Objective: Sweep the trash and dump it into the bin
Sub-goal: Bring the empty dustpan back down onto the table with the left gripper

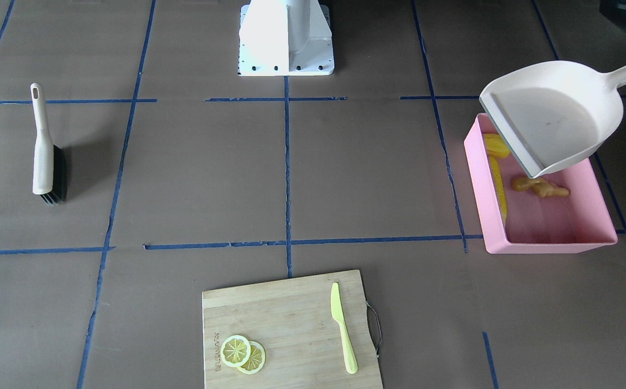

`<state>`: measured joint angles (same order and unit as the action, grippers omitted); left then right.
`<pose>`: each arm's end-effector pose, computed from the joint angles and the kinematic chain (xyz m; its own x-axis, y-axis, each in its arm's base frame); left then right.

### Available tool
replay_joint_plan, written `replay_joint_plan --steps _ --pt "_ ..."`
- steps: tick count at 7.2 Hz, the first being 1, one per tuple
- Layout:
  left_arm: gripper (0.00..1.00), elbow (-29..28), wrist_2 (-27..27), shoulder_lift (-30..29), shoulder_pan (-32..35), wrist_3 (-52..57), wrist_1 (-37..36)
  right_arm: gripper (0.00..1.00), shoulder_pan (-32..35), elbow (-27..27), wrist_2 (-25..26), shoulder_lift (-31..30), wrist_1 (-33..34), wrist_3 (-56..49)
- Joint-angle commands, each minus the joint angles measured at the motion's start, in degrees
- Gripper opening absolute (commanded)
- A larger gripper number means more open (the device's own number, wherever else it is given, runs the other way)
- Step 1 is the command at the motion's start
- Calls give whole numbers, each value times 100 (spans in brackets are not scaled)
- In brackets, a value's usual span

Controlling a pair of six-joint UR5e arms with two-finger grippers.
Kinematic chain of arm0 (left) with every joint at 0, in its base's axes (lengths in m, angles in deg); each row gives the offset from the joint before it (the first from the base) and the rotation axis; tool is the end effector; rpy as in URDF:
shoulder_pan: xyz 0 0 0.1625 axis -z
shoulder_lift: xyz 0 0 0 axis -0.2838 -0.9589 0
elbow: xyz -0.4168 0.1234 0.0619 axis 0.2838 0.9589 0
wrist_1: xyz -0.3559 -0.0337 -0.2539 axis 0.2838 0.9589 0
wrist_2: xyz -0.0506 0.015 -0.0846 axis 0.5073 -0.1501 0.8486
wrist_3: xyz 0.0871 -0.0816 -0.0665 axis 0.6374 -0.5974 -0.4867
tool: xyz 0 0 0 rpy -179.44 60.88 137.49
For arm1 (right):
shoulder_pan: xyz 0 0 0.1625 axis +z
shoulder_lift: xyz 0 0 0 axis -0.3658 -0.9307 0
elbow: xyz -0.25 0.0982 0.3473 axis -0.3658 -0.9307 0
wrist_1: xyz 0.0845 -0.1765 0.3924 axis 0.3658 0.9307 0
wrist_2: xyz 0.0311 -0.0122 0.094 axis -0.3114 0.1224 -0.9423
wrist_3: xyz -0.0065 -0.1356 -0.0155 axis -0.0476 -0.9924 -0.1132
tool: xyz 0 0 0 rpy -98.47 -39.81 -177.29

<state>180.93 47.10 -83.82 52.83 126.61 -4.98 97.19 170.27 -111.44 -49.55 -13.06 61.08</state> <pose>0.0816 -0.4360 0.3733 0.2633 0.9639 0.0406 -0.8249 0.2031 0.5276 -0.0698 -0.4503 0.5677 0.6543 0.2158 0.7248 -0.2474 0.9668 -0.0646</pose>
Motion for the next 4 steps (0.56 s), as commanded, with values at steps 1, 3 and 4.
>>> replay_joint_plan --steps 1,3,4 --pt "0 -5 427 -430 -433 -440 -14 100 439 -62 78 49 909 -1437" --pt "0 -153 349 -903 -1530 -916 -22 100 933 -106 -9 462 2185 -3208" --pt "0 -441 348 -1141 -1936 -917 -14 100 934 -80 8 384 2218 -3214"
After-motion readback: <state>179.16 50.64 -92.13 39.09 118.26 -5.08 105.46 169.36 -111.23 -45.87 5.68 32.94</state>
